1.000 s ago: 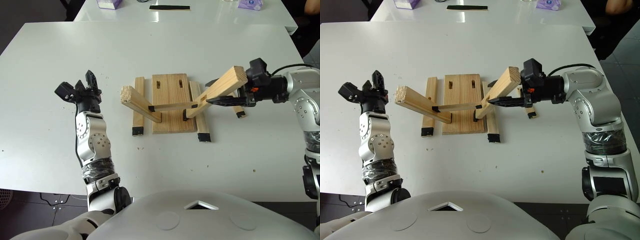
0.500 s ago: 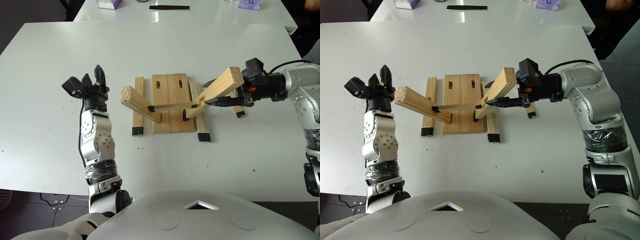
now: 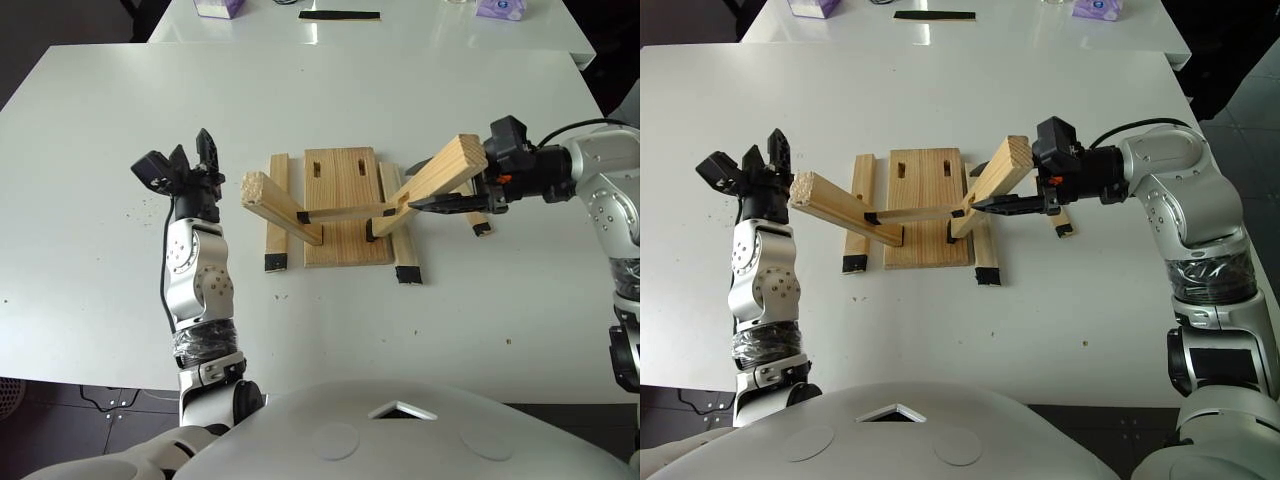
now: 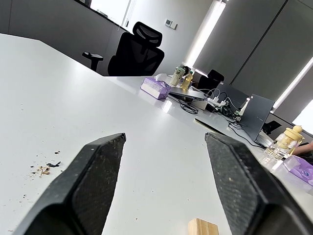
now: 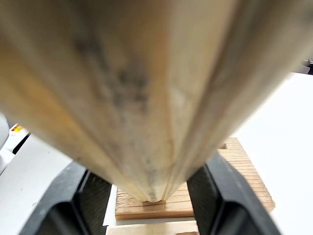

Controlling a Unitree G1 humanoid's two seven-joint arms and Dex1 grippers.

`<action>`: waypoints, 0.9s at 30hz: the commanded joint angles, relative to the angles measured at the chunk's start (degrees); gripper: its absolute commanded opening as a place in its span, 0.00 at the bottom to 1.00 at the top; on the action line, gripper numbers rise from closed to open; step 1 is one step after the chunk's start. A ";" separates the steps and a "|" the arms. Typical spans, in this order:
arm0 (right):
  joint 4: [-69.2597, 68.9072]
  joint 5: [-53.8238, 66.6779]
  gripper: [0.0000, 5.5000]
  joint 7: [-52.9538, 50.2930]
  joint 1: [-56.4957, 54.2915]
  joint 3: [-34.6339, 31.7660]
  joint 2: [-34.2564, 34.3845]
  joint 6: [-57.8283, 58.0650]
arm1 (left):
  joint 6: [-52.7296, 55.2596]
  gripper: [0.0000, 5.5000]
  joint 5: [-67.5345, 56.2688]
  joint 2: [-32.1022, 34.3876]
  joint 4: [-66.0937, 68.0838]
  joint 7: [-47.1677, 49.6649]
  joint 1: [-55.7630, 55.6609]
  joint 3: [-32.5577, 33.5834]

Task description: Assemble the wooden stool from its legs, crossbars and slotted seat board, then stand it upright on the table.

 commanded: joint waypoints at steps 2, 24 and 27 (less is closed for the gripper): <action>1.26 -1.59 0.37 1.56 0.69 1.46 -2.26 2.85 | -0.78 0.55 0.92 -0.29 -0.46 0.35 0.18 -0.04; -1.47 -3.55 0.37 -3.55 3.03 0.61 -0.70 0.30 | 7.90 0.55 -2.89 2.89 -24.87 8.20 -2.09 1.50; -4.11 -3.53 0.37 -6.05 5.27 0.29 -0.30 -0.03 | 13.30 0.55 -5.94 6.11 -32.16 11.03 -7.41 1.45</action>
